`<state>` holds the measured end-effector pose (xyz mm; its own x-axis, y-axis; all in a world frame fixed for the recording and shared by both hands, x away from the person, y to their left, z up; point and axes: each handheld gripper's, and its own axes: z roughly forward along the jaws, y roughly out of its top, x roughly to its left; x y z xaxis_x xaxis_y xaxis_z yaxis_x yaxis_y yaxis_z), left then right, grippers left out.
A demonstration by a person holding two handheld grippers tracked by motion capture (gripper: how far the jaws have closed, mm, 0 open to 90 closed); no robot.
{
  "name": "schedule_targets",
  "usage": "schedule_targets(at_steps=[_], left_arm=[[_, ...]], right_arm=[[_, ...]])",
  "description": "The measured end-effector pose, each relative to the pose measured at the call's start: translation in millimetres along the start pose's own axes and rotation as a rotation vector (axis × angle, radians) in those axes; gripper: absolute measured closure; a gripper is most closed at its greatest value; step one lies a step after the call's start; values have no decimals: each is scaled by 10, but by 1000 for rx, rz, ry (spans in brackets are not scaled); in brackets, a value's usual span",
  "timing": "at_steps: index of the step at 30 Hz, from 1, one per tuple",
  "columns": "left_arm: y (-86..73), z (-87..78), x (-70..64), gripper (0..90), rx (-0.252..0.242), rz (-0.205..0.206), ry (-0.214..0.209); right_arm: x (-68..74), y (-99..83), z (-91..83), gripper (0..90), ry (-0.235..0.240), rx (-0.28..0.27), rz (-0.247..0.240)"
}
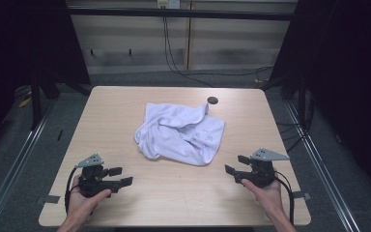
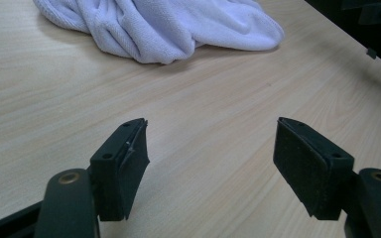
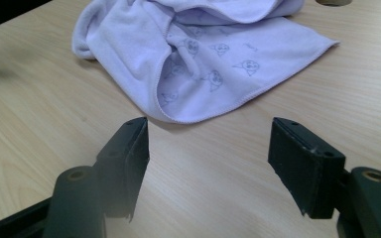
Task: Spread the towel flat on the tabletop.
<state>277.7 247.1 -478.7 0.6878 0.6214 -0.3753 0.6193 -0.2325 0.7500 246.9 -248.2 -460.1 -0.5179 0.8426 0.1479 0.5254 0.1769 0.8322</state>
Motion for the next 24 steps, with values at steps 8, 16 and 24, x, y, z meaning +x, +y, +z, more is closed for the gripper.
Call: schedule_targets(at_steps=[8,16,24], left_arm=[[35,51,92,309,-10,-15,-22],[42,53,101,355,-22,67,-14],[28,0,118,323,-35,53,20]], right_arm=[[-33,65,111,370,92,41,-5],[-44,246,424,267,155,79,-57],[-7,498,951,274,195,145,-91]])
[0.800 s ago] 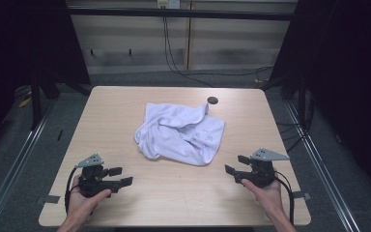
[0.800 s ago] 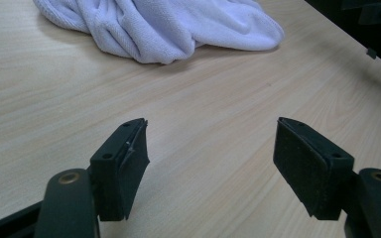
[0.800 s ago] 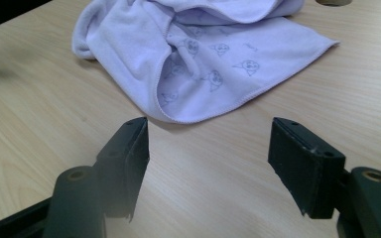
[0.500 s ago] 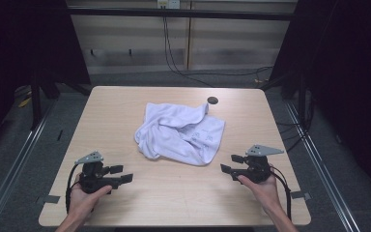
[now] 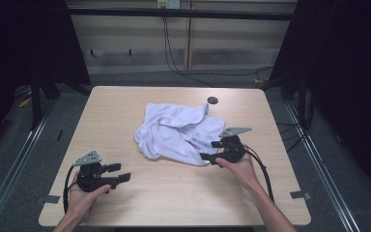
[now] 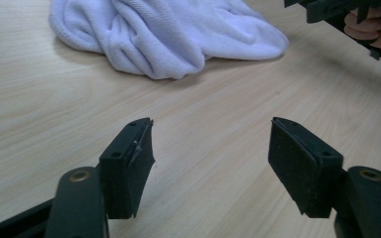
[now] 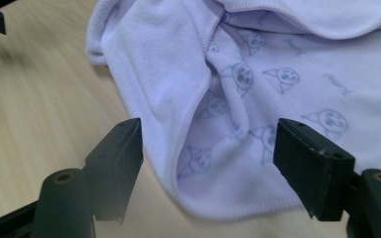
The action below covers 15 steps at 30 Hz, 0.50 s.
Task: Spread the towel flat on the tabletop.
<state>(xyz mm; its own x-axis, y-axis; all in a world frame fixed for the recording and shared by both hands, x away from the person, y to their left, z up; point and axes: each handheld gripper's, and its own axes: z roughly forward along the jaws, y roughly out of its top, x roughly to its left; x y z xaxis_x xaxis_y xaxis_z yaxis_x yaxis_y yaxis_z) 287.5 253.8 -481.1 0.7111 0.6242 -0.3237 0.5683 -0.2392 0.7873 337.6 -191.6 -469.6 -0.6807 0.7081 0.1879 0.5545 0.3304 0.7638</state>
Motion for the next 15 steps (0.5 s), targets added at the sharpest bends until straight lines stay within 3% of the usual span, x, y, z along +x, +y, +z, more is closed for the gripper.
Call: schedule_targets(at_steps=[5,9,11,12,13,14,15], left_arm=[[-3,-5,30,308,6,-16,15],[-15,-28,29,307,4,-15,13],[-16,-46,28,303,-2,-16,17],[-16,-48,31,303,-3,-14,16],[-16,-48,31,303,-3,-14,16],[-12,-42,38,303,-5,-25,15],[-12,-42,38,304,-5,-25,15]], right_arm=[[-55,116,361,244,31,27,14],[-38,113,615,255,-2,78,2],[-30,73,669,368,-11,85,-6],[-24,52,664,481,-36,65,-19],[-24,52,664,481,-36,65,-19],[-28,28,628,725,-26,65,-13],[-26,3,614,774,-26,58,-15]])
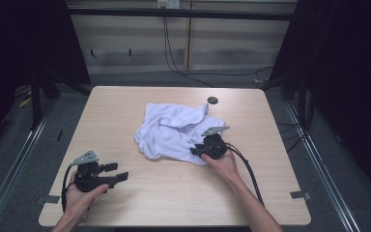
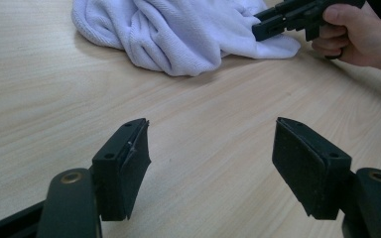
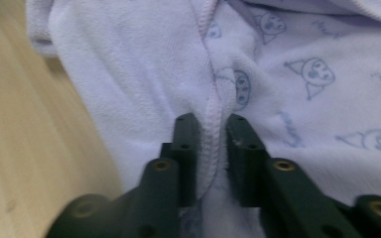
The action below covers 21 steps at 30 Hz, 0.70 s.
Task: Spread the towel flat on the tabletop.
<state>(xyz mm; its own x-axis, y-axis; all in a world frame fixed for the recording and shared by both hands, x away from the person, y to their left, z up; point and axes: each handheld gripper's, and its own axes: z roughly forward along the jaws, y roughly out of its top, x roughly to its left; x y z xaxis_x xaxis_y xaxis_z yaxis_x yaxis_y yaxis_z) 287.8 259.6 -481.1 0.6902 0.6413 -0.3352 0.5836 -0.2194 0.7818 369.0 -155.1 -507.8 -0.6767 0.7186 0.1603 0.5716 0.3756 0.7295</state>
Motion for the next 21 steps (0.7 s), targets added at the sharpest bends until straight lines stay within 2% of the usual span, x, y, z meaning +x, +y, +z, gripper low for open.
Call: schedule_targets(at_steps=[1,4,5,6,7,9,14,16,17,19,21], left_arm=[[6,9,1,306,2,2,-1],[42,47,0,327,-6,2,7],[84,95,2,344,-3,2,15],[146,146,8,352,8,23,20],[230,205,10,357,3,42,15],[344,292,15,383,-3,44,1],[568,675,15,396,18,55,-16],[630,793,-6,386,32,78,15],[683,865,-23,378,29,79,22],[763,973,-21,368,40,69,3],[787,1079,-7,372,61,85,23]], right_arm=[[-3,-20,-18,807,15,2,4],[8,-67,-57,829,42,1,9],[16,-80,-71,831,50,3,8],[29,-92,-82,832,59,6,3],[41,-100,-96,834,70,14,-1],[86,-123,-132,834,78,28,-13],[157,-180,-197,835,99,44,-38],[145,-192,-215,835,110,49,-20],[144,-195,-223,835,106,50,-28],[156,-200,-242,834,98,58,-36],[158,-213,-256,834,100,59,-33]])
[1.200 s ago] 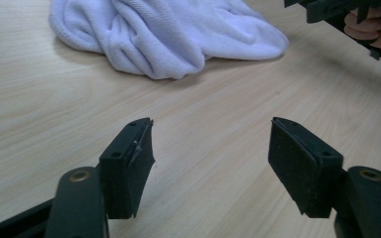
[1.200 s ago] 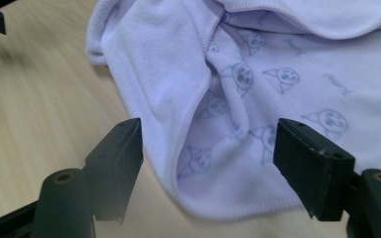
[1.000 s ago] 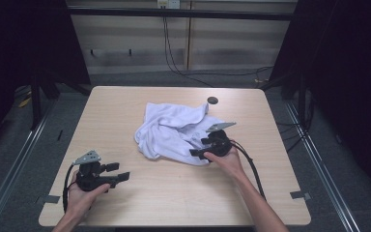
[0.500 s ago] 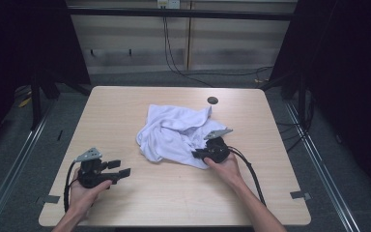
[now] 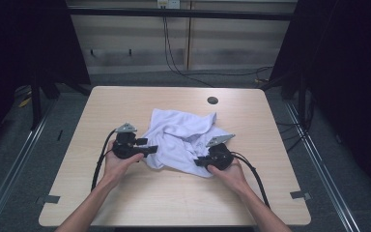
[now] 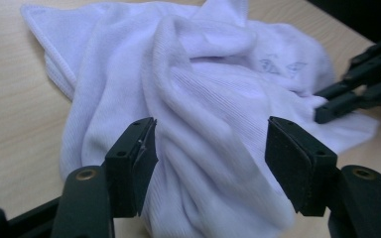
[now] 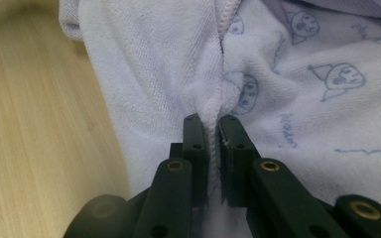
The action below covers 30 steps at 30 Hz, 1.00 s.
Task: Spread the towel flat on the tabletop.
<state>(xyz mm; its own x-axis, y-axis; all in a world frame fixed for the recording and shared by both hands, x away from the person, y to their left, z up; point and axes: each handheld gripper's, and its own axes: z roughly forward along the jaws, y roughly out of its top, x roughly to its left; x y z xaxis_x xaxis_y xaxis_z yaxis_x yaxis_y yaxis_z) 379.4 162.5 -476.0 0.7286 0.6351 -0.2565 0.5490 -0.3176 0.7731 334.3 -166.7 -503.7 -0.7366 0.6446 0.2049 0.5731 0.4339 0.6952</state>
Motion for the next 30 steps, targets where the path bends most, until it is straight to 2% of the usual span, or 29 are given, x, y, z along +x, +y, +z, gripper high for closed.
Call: schedule_targets(at_steps=[1,3,4,5,7,9,11,14,16,17,18,21,22,23,24,26,27,30], left_arm=[[-6,58,15,397,18,-2,-12],[-64,141,3,572,48,34,6],[-104,172,7,629,71,26,-23],[-143,179,0,691,78,25,-30],[-166,140,-54,735,98,50,-36],[-192,78,-137,750,112,72,-29],[-268,18,-237,754,129,99,-45],[-356,-86,-310,761,147,111,-73],[-420,-174,-347,763,151,100,-104],[-420,-174,-347,764,151,100,-104],[-488,-240,-394,763,157,106,-116],[-542,-297,-437,762,159,98,-129],[-583,-335,-475,757,162,107,-134],[-616,-365,-504,757,161,115,-136],[-681,-418,-539,741,162,111,-150],[-722,-460,-557,736,161,108,-152],[-722,-460,-557,735,161,108,-152],[-725,-483,-556,700,164,91,-160]], right_arm=[[-1,-5,-3,834,-1,-2,-1],[-8,-24,-8,834,9,-12,7],[-7,-32,-15,834,8,-12,10],[-5,-42,-17,834,12,-18,10],[-7,-53,-38,833,16,-11,9],[-2,-78,-59,833,23,-11,18],[47,-116,-91,833,26,-7,7],[162,-183,-147,831,44,12,-11],[251,-234,-183,828,60,20,-21],[251,-234,-183,828,60,20,-21],[340,-288,-216,821,82,24,-29],[414,-336,-248,808,90,23,-42],[484,-382,-277,794,103,24,-49],[484,-382,-277,794,103,24,-49],[559,-421,-306,791,119,34,-64],[624,-456,-323,784,135,36,-73],[654,-465,-332,772,139,42,-76],[677,-475,-350,661,148,44,-62]])
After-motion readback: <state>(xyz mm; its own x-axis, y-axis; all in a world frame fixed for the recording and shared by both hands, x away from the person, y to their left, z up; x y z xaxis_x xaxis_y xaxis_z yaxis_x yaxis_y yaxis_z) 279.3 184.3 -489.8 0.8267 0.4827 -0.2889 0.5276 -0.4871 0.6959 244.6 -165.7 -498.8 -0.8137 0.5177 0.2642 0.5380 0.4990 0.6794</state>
